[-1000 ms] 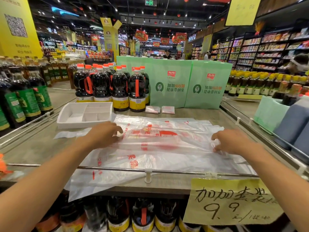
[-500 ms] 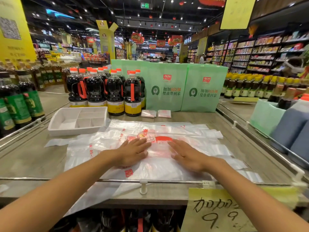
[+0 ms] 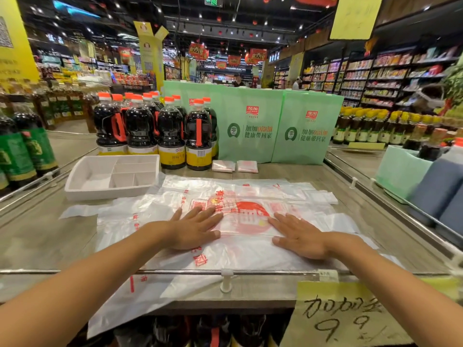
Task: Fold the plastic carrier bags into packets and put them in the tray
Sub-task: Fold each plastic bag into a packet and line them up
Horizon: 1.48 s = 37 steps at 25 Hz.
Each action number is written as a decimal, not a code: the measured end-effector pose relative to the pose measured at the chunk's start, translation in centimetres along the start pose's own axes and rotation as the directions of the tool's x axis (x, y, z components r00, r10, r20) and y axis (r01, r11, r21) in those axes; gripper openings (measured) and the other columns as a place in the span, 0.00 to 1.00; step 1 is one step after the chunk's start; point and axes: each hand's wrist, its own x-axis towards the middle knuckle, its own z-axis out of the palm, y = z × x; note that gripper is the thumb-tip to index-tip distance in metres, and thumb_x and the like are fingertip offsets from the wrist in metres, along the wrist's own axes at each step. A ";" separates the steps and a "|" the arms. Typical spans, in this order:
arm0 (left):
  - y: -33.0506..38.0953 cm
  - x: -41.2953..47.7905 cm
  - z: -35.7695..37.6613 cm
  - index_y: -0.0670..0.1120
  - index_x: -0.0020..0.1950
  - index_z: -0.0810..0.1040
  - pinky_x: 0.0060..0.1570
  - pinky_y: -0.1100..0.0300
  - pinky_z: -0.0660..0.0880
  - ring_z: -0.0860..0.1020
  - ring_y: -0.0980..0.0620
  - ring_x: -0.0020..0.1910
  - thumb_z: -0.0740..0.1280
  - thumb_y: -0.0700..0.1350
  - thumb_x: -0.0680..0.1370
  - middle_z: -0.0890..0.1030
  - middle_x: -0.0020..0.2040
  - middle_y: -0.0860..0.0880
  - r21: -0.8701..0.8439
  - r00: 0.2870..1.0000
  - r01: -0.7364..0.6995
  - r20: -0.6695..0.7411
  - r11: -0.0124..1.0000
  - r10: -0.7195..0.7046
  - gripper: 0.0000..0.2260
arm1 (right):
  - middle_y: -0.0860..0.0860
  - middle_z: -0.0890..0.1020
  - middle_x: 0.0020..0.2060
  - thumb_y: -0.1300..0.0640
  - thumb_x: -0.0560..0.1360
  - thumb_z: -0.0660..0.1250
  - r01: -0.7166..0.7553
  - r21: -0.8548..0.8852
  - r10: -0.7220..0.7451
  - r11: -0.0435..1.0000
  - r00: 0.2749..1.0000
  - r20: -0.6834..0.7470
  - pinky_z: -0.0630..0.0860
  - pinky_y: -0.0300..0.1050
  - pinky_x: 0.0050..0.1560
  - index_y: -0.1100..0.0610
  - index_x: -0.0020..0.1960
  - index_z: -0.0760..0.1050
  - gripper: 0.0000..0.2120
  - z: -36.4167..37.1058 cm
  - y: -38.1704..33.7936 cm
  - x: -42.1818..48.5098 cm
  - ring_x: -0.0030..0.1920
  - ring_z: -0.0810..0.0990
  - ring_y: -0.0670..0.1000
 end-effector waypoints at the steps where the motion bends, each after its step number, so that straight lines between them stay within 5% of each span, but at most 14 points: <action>1: 0.1 -0.1 0.1 0.63 0.81 0.35 0.77 0.36 0.35 0.34 0.49 0.81 0.42 0.69 0.81 0.33 0.81 0.57 0.004 1.000 0.002 -0.016 1.000 -0.002 0.31 | 0.43 0.36 0.81 0.20 0.63 0.35 -0.003 0.000 0.003 1.000 1.000 0.004 0.36 0.52 0.80 0.40 0.82 0.35 0.51 0.0 0.1 0.1 0.81 0.35 0.49; 6: -0.4 -0.4 0.2 0.67 0.79 0.36 0.75 0.34 0.33 0.34 0.49 0.81 0.37 0.78 0.69 0.34 0.81 0.61 -0.022 0.999 0.021 -0.026 1.000 -0.022 0.39 | 0.43 0.34 0.81 0.23 0.71 0.39 0.009 -0.028 -0.009 1.000 1.000 0.030 0.36 0.52 0.80 0.40 0.81 0.33 0.43 0.1 0.6 0.3 0.81 0.34 0.49; 11: -1.1 -0.6 0.2 0.69 0.80 0.42 0.76 0.33 0.35 0.38 0.51 0.82 0.41 0.81 0.68 0.39 0.82 0.63 -0.081 0.997 0.038 -0.063 0.996 -0.043 0.41 | 0.44 0.37 0.81 0.35 0.83 0.46 0.047 0.004 -0.047 0.999 0.999 0.014 0.37 0.48 0.79 0.42 0.82 0.36 0.33 -0.2 1.4 -0.1 0.81 0.36 0.48; 14: -1.5 -1.0 -0.2 0.66 0.79 0.62 0.78 0.41 0.54 0.59 0.53 0.80 0.54 0.73 0.78 0.59 0.81 0.60 -0.047 0.966 -0.001 -0.260 0.999 -0.012 0.30 | 0.43 0.52 0.82 0.38 0.84 0.53 0.052 0.081 -0.039 0.995 0.987 -0.154 0.48 0.46 0.79 0.42 0.83 0.50 0.30 0.1 1.8 -1.1 0.82 0.51 0.48; 16: -1.6 -1.6 -0.7 0.64 0.70 0.75 0.65 0.53 0.73 0.77 0.56 0.64 0.62 0.66 0.80 0.77 0.70 0.60 -0.011 0.907 -0.030 -0.421 0.999 0.023 0.20 | 0.43 0.67 0.77 0.42 0.83 0.59 0.026 0.040 -0.013 0.999 0.953 -0.304 0.64 0.48 0.75 0.42 0.80 0.61 0.26 -0.1 1.7 -1.5 0.76 0.67 0.50; 18: -1.6 -1.9 -1.0 0.62 0.61 0.82 0.50 0.59 0.76 0.80 0.58 0.50 0.64 0.62 0.78 0.85 0.56 0.61 0.003 0.841 -0.074 -0.537 0.997 0.064 0.15 | 0.45 0.75 0.71 0.48 0.81 0.60 -0.010 -0.009 0.006 1.000 0.925 -0.381 0.72 0.51 0.68 0.42 0.76 0.66 0.23 -0.4 1.5 -1.7 0.69 0.75 0.52; 22: -1.8 -2.0 -1.5 0.63 0.62 0.80 0.53 0.56 0.77 0.80 0.59 0.53 0.62 0.56 0.75 0.84 0.55 0.63 0.057 0.833 -0.080 -0.545 0.995 0.098 0.16 | 0.46 0.83 0.62 0.52 0.82 0.59 -0.046 0.025 0.053 0.999 0.871 -0.488 0.75 0.50 0.60 0.42 0.70 0.72 0.18 -0.6 1.9 -1.3 0.61 0.79 0.52; 25: -1.8 -2.0 -1.9 0.62 0.62 0.79 0.47 0.57 0.75 0.80 0.55 0.49 0.60 0.54 0.73 0.85 0.50 0.58 0.107 0.826 -0.061 -0.553 0.992 0.110 0.18 | 0.47 0.85 0.52 0.54 0.80 0.60 -0.108 0.112 0.152 0.988 0.822 -0.548 0.75 0.49 0.52 0.42 0.65 0.76 0.17 -1.2 2.4 -1.1 0.55 0.80 0.54; 29: -1.6 -2.5 -2.6 0.58 0.61 0.81 0.40 0.58 0.68 0.78 0.49 0.44 0.61 0.49 0.74 0.85 0.45 0.51 0.125 0.776 0.052 -0.629 0.991 0.038 0.17 | 0.47 0.86 0.44 0.56 0.74 0.64 -0.107 0.237 0.240 0.966 0.718 -0.653 0.78 0.51 0.52 0.42 0.59 0.80 0.16 -1.4 2.3 -1.2 0.52 0.82 0.56; 34: -1.0 -2.0 -2.9 0.56 0.66 0.78 0.42 0.55 0.71 0.81 0.49 0.51 0.61 0.47 0.79 0.84 0.55 0.53 0.170 0.682 0.150 -0.731 0.974 0.023 0.17 | 0.45 0.85 0.56 0.54 0.74 0.67 -0.154 0.237 0.280 0.959 0.618 -0.734 0.77 0.51 0.55 0.43 0.61 0.79 0.17 -1.5 2.3 -1.4 0.58 0.81 0.56; 37: -1.6 -0.8 -2.3 0.55 0.72 0.73 0.60 0.48 0.70 0.75 0.49 0.59 0.57 0.50 0.81 0.79 0.61 0.53 0.228 0.640 0.164 -0.765 0.960 0.073 0.19 | 0.45 0.79 0.66 0.49 0.78 0.66 -0.241 0.132 0.265 0.961 0.682 -0.681 0.72 0.51 0.63 0.43 0.67 0.76 0.17 -1.7 2.4 -1.1 0.65 0.77 0.54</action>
